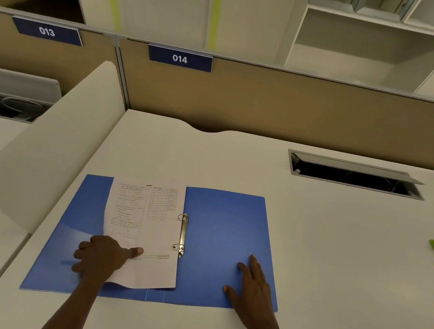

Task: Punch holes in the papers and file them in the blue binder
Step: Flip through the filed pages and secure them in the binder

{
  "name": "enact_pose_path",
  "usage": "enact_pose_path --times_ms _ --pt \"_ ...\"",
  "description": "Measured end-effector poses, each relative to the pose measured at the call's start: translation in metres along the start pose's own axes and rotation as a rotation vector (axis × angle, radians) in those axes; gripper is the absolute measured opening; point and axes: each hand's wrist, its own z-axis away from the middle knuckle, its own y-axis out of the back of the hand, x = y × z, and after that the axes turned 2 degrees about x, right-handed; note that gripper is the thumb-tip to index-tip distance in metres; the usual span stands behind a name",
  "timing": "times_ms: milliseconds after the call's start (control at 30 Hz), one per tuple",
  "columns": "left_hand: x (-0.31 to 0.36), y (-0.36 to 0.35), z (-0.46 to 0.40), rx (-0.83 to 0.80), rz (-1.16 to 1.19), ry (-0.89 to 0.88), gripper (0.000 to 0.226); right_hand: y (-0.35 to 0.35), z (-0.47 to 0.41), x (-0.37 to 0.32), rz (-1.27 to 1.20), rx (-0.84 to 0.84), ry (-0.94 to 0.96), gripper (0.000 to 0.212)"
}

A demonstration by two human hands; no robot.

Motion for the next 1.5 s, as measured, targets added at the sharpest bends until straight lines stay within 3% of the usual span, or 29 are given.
enact_pose_path --times_ms 133,300,533,733,800,867,900,967,1067,1133,1200,1300,1433,1500 --pt "-0.005 -0.002 0.002 0.014 0.014 -0.157 0.076 0.001 0.000 -0.002 0.020 -0.009 -0.004 0.068" --pt "-0.016 0.013 0.001 0.044 0.326 -0.311 0.039 0.003 0.000 -0.003 0.028 -0.028 -0.008 0.068" --pt "-0.005 0.064 0.023 0.048 0.581 -0.479 0.041 0.006 0.000 -0.004 0.063 -0.040 -0.017 0.068" --pt "0.045 0.075 0.093 0.071 0.557 -0.779 0.032 0.011 -0.001 -0.008 0.038 -0.056 -0.024 0.069" --pt "0.063 0.061 0.116 -0.057 0.532 -0.879 0.031 0.015 -0.001 -0.008 0.005 -0.056 -0.035 0.065" --pt "0.076 0.045 0.135 -0.380 0.535 -0.921 0.039 0.022 -0.002 -0.008 -0.103 -0.033 -0.065 0.053" --pt "0.080 0.037 0.141 -0.525 0.528 -0.920 0.044 0.026 -0.004 -0.008 -0.243 -0.005 -0.096 0.041" --pt "0.081 0.019 0.144 -0.601 0.503 -0.911 0.047 0.036 -0.005 -0.008 -0.630 0.081 -0.195 0.013" --pt "0.072 -0.003 0.128 -0.467 0.539 -0.806 0.032 0.055 -0.012 0.000 -0.853 0.086 -0.405 0.028" --pt "0.061 -0.012 0.112 -0.297 0.536 -0.728 0.020 0.062 -0.017 0.006 -1.027 0.013 -0.440 0.043" --pt "0.051 -0.015 0.097 -0.137 0.538 -0.671 0.012 0.067 -0.020 0.010 -1.118 -0.008 -0.469 0.044" --pt "0.044 -0.019 0.080 -0.004 0.554 -0.626 0.013 0.065 -0.024 0.012 -0.985 -0.018 -0.490 0.035" --pt "0.051 -0.026 0.072 0.028 0.527 -0.669 0.014 0.057 -0.025 0.006 -0.705 0.059 -0.416 0.017" --pt "0.056 -0.032 0.070 0.040 0.507 -0.665 0.014 0.050 -0.025 0.003 -0.529 0.112 -0.329 0.032"
